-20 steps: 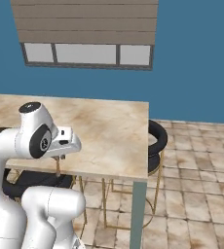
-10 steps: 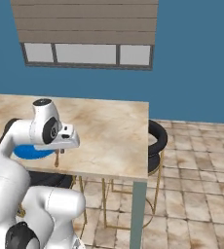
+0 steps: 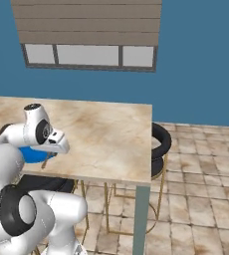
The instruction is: Take the fork and place it on the left side of the plate. Then take the spoon and place it on the right side of the plate. Make sure they're directly next to the plate.
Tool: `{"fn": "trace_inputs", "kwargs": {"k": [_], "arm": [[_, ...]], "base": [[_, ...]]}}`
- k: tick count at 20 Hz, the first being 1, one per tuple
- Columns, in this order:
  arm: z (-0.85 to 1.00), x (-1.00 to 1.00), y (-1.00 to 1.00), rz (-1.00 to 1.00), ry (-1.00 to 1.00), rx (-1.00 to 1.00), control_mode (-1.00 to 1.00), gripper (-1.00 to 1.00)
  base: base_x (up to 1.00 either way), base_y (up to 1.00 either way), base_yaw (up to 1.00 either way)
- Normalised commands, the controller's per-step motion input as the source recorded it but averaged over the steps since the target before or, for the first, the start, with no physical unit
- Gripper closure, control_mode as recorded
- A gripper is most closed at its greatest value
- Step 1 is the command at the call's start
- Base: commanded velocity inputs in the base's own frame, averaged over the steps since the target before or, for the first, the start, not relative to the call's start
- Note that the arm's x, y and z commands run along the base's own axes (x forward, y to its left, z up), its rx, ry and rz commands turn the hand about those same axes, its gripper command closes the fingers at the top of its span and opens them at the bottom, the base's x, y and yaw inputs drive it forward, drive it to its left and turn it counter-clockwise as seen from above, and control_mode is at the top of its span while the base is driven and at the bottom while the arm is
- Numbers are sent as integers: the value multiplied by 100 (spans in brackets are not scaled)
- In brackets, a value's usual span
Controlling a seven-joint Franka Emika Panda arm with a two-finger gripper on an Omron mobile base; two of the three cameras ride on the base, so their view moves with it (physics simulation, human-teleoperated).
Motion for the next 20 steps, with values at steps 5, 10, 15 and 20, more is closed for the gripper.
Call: {"fn": "trace_inputs", "kwargs": {"k": [5,10,15,20], "arm": [[-11,42,-12,-10,0,7,-100,100],[-14,38,-18,0,0,8,-100,100],[-24,29,-4,1,0,4,-100,100],[-37,20,0,0,0,1,-100,100]], "base": [[0,0,0],[0,0,0],[0,0,0],[0,0,0]]}}
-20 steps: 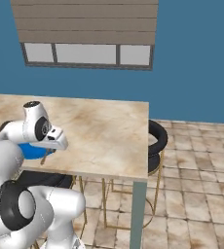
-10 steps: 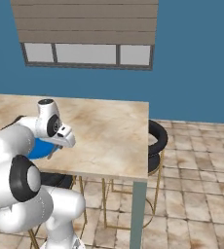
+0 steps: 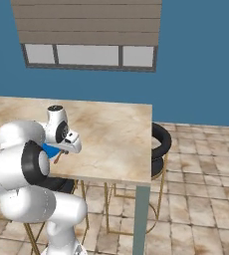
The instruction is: Take the fork and place it on the left side of the plate. Then take the spoon and place it on the right side of the plate. Make sure they're directly next to the plate.
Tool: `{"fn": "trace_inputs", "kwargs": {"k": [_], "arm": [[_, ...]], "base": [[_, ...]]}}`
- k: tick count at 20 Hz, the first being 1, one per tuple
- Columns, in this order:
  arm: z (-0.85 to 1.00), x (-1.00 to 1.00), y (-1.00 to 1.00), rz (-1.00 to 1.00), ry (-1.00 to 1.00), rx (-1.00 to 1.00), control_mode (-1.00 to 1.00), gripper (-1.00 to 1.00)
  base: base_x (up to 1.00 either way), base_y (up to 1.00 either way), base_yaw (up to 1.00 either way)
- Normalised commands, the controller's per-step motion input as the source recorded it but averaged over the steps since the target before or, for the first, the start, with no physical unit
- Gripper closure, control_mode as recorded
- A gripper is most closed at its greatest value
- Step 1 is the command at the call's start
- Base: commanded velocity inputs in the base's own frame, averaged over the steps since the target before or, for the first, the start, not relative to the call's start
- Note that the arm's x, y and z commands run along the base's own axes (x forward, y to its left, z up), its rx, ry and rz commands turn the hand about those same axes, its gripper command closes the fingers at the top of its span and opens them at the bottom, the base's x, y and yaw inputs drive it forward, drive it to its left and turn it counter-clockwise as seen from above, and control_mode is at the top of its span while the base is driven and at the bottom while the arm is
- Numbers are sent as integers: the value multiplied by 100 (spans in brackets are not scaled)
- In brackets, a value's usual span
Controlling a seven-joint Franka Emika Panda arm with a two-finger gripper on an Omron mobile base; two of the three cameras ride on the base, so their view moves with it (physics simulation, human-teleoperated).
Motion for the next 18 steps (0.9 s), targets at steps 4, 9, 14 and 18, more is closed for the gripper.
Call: {"fn": "trace_inputs", "kwargs": {"k": [4,9,14,18], "arm": [[-31,19,0,0,0,0,-100,100],[-28,13,0,0,0,0,-100,100],[-21,11,2,0,0,0,-100,100],[-19,13,6,0,0,1,-100,100]], "base": [[0,0,0],[0,0,0],[0,0,0],[0,0,0]]}}
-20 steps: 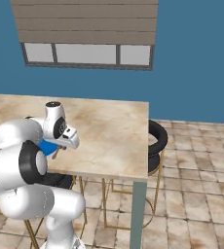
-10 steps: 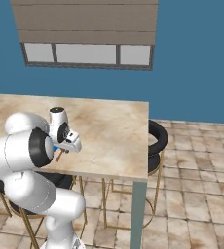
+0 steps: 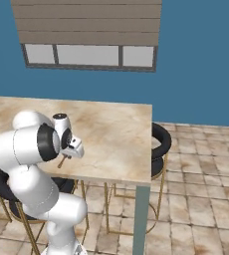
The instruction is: Take the fork and place it on the left side of the plate. Then take the spoon and place it on the right side of the plate. Make sure they're directly next to the plate.
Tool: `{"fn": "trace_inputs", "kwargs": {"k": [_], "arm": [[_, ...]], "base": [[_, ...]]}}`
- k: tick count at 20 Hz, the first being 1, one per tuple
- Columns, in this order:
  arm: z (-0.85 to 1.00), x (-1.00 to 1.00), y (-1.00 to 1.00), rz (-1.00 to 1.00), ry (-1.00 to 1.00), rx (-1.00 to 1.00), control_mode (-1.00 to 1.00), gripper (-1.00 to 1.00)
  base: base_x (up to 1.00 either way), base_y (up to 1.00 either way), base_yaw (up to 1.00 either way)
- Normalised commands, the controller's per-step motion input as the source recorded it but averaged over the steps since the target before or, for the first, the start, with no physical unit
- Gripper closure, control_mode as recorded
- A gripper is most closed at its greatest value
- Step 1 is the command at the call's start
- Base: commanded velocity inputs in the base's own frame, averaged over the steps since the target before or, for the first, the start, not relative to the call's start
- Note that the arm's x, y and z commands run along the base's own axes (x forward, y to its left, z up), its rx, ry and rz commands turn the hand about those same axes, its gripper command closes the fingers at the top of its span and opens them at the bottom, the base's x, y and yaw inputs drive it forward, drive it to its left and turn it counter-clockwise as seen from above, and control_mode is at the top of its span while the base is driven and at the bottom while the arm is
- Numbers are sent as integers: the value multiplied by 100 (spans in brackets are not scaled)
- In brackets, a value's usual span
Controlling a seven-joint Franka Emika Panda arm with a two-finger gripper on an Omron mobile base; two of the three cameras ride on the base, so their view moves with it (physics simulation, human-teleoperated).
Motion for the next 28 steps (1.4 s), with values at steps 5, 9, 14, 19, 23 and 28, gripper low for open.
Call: {"fn": "trace_inputs", "kwargs": {"k": [5,9,14,19,23,28], "arm": [[-18,14,10,0,0,1,-100,100],[-18,15,13,0,0,1,-100,100],[-23,16,15,0,0,0,-100,100],[-29,15,11,0,0,0,-100,-100],[-27,10,3,0,0,0,-100,-100],[-3,-3,-1,0,-5,2,-100,-100]], "base": [[0,0,0],[0,0,0],[0,0,0],[0,0,0],[0,0,0],[0,0,0]]}}
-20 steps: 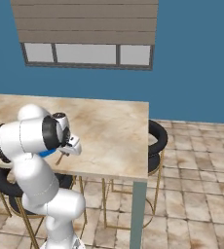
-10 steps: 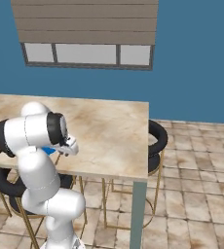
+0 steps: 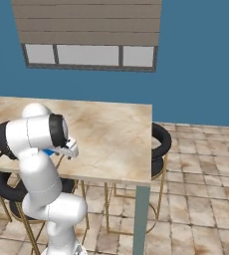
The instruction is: Take the fork and place it on the left side of the plate. Then take the spoon and place it on the right side of the plate. Make sure they're directly next to the plate.
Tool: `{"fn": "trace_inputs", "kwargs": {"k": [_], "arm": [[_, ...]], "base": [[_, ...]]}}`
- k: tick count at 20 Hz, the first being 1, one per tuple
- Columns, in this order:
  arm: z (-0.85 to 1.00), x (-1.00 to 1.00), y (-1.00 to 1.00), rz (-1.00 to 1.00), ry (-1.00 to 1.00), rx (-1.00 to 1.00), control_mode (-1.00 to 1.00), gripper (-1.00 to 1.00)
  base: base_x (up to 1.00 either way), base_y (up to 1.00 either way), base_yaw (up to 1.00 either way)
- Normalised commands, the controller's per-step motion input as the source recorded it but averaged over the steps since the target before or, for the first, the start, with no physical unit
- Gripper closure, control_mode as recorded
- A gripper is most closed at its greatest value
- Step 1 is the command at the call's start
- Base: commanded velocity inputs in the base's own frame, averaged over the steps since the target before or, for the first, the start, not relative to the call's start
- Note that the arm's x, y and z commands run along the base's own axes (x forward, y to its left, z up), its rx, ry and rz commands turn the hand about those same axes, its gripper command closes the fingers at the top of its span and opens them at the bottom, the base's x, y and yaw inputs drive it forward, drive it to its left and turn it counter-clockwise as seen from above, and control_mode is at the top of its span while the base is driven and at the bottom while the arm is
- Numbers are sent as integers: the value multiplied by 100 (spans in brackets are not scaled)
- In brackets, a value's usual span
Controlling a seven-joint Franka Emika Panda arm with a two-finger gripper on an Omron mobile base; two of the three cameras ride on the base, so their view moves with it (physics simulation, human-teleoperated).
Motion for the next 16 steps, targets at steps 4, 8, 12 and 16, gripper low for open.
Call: {"fn": "trace_inputs", "kwargs": {"k": [4,8,12,16], "arm": [[20,-25,-12,0,-9,4,-100,-100],[59,-33,-14,0,-10,4,-100,-100],[67,-33,-15,0,-8,4,-100,-100],[80,-31,-8,-1,-6,2,-100,-100]], "base": [[0,0,0],[0,0,0],[0,0,0],[0,0,0]]}}
